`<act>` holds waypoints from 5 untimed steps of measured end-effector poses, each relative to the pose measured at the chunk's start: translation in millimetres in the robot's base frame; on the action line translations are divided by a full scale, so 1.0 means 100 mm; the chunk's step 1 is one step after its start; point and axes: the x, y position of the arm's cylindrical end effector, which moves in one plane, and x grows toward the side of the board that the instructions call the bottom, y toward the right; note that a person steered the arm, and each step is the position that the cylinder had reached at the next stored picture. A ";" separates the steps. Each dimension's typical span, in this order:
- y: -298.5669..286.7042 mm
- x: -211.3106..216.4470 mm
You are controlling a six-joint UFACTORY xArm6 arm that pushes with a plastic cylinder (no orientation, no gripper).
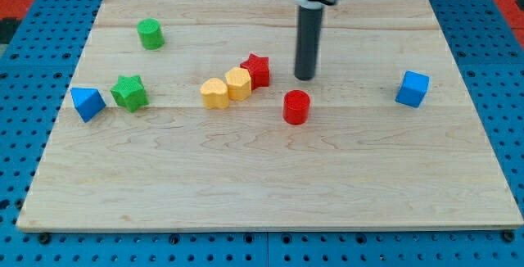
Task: Slide the green star along with the green circle closer to the red star
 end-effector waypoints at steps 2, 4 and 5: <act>-0.25 0.62; -0.60 0.96; -1.78 1.20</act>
